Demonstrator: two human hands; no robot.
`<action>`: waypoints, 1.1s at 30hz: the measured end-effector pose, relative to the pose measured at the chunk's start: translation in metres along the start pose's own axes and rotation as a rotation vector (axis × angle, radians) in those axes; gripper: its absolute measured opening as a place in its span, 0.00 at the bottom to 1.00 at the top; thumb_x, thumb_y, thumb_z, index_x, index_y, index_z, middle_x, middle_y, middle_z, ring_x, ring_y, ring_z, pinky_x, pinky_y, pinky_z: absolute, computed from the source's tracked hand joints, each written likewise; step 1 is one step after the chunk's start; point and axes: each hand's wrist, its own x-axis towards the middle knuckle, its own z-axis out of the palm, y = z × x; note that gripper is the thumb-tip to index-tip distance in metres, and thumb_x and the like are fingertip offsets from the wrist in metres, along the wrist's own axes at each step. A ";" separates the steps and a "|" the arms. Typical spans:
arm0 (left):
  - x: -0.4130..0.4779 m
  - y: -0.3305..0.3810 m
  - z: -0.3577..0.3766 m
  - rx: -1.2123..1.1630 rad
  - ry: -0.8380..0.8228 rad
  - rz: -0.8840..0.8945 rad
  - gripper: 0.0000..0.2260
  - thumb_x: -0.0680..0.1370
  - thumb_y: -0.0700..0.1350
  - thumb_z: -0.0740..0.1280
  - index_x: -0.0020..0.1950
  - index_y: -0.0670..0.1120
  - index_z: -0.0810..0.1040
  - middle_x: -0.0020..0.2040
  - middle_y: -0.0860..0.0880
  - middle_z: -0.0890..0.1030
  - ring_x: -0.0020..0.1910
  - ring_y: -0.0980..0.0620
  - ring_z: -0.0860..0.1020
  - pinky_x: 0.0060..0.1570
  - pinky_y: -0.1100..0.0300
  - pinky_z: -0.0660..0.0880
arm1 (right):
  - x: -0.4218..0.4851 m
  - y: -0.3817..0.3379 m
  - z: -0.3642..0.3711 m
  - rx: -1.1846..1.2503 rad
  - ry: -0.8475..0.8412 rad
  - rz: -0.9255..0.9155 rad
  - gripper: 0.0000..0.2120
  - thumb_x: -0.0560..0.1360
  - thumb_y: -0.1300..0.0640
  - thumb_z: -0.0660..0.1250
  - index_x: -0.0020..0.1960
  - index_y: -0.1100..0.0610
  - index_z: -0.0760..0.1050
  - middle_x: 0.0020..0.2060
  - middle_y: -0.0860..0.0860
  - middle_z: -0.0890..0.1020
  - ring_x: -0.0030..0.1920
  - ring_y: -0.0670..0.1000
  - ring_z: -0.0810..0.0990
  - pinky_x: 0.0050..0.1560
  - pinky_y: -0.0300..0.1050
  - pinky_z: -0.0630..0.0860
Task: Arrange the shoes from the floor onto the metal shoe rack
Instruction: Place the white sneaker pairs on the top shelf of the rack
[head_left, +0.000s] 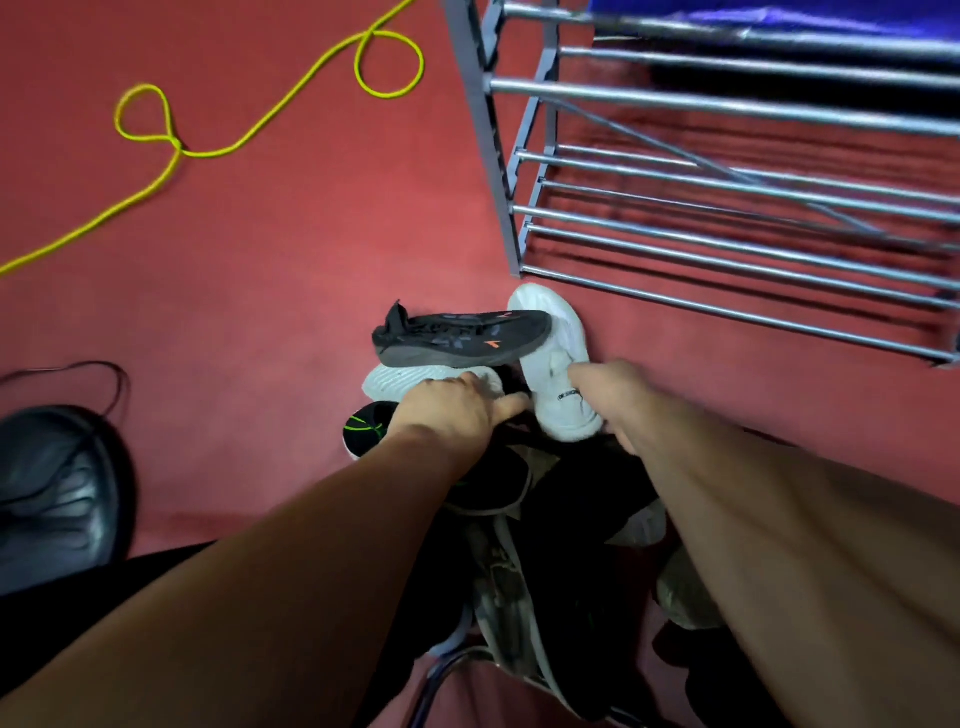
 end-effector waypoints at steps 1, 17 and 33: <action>0.000 0.001 -0.001 -0.007 -0.018 -0.014 0.24 0.85 0.45 0.53 0.79 0.63 0.53 0.66 0.42 0.68 0.62 0.40 0.75 0.54 0.47 0.73 | -0.005 0.000 -0.004 0.066 -0.020 0.021 0.19 0.65 0.48 0.65 0.49 0.57 0.82 0.42 0.54 0.87 0.43 0.57 0.87 0.50 0.57 0.85; -0.085 -0.013 -0.107 -0.175 0.034 -0.184 0.17 0.79 0.51 0.64 0.67 0.52 0.68 0.60 0.48 0.81 0.59 0.43 0.80 0.52 0.55 0.74 | -0.117 -0.008 -0.086 0.069 -0.087 0.054 0.09 0.77 0.53 0.63 0.39 0.53 0.75 0.34 0.50 0.78 0.34 0.51 0.76 0.43 0.45 0.76; -0.216 0.019 -0.183 -1.337 0.427 -0.022 0.18 0.80 0.43 0.65 0.67 0.52 0.65 0.40 0.38 0.82 0.32 0.44 0.81 0.36 0.53 0.77 | -0.305 0.056 -0.159 0.734 0.074 -0.279 0.16 0.76 0.54 0.61 0.56 0.59 0.83 0.47 0.56 0.88 0.41 0.58 0.86 0.42 0.50 0.81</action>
